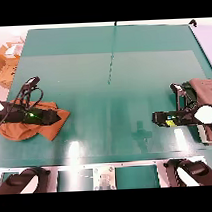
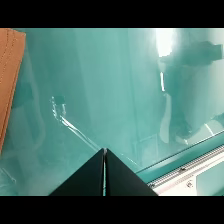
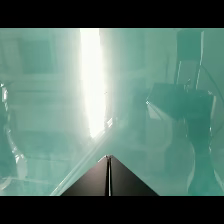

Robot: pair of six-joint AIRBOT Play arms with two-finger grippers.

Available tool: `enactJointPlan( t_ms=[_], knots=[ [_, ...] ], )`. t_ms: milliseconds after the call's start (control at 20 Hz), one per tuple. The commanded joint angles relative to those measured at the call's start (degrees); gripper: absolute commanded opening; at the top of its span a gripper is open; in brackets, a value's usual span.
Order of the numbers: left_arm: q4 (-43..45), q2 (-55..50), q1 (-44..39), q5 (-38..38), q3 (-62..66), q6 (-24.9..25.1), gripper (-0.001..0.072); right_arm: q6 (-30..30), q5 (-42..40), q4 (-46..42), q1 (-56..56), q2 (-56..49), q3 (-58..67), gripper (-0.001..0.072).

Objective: Fold the shirts.

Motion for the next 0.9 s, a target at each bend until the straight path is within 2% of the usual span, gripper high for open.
enactJointPlan(
  t_ms=[0,650,850],
  knots=[
    [0.0,0.0,0.0,0.0,0.0,0.0,0.0022,0.0,0.0,0.0,0.1,0.0,0.0,0.0014],
    [0.0,0.0,0.0,0.0,0.0,0.0,0.0022,0.0,0.0,0.0,0.1,0.0,0.0,0.0014],
    [-0.6,0.0,0.0,5.4,0.0,0.0,0.0022,0.0,0.0,0.0,0.1,0.0,0.0,0.0013]
  ],
)
